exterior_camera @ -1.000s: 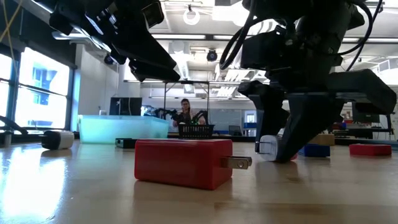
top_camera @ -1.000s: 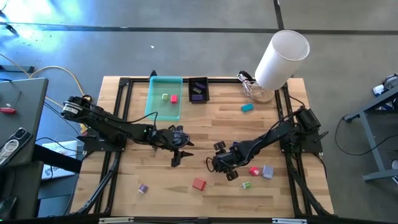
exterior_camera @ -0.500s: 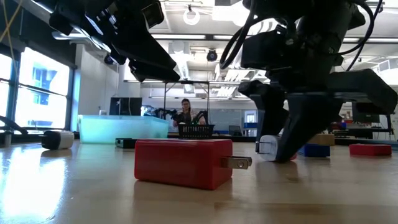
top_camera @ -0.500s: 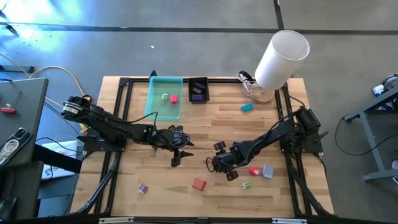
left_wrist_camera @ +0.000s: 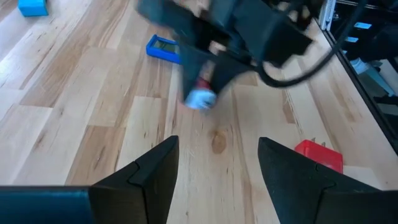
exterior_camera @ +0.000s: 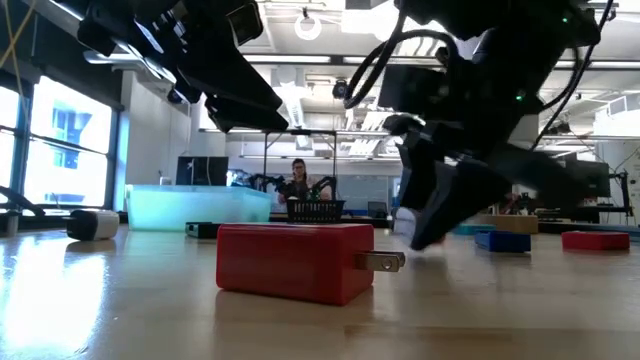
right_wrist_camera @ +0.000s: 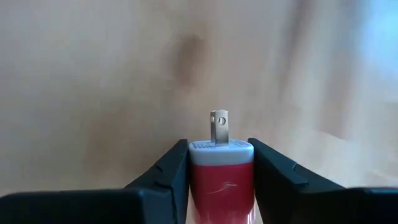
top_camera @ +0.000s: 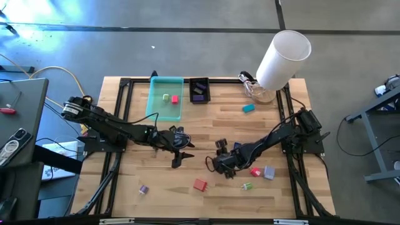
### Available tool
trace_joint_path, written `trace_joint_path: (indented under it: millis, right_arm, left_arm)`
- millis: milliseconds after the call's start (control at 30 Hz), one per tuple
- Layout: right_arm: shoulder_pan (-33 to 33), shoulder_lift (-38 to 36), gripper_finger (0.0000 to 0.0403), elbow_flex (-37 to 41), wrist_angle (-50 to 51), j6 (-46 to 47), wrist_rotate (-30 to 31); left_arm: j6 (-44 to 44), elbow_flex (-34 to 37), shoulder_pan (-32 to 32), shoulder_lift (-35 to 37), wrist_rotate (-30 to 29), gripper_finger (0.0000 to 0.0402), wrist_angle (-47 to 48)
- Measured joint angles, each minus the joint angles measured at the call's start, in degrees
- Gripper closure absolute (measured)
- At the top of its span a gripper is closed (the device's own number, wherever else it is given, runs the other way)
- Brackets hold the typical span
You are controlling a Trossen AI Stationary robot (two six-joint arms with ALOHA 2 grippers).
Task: Pick & Place Office items
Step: Put the left pink charger adapter into the green bin
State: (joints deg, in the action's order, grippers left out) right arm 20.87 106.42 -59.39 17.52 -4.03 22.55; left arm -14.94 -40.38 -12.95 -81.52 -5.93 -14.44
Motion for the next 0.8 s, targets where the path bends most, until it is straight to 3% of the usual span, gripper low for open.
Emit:
trace_joint_path:
  millis: [167,367,600,800]
  right_arm:
    - [0.48,-3.10,0.0280,-0.05,-0.42,-0.26,10.28]
    - [1.12,-7.31,0.0280,-0.23,-7.64,2.25,15.61]
    - [1.71,-10.53,0.0280,-0.25,-22.31,1.22,9.91]
    - [3.20,-11.09,0.0280,-0.21,-32.50,-2.78,3.88]
  left_arm:
    - [0.09,0.00,0.80,0.00,-0.25,0.0188,0.05]
    - [2.83,0.13,1.29,-0.96,-0.35,0.0188,-0.38]
    - [9.25,0.11,0.51,-4.54,-0.39,0.0188,-6.98]
    - [4.01,0.11,0.19,-5.35,-0.16,0.0188,-15.47]
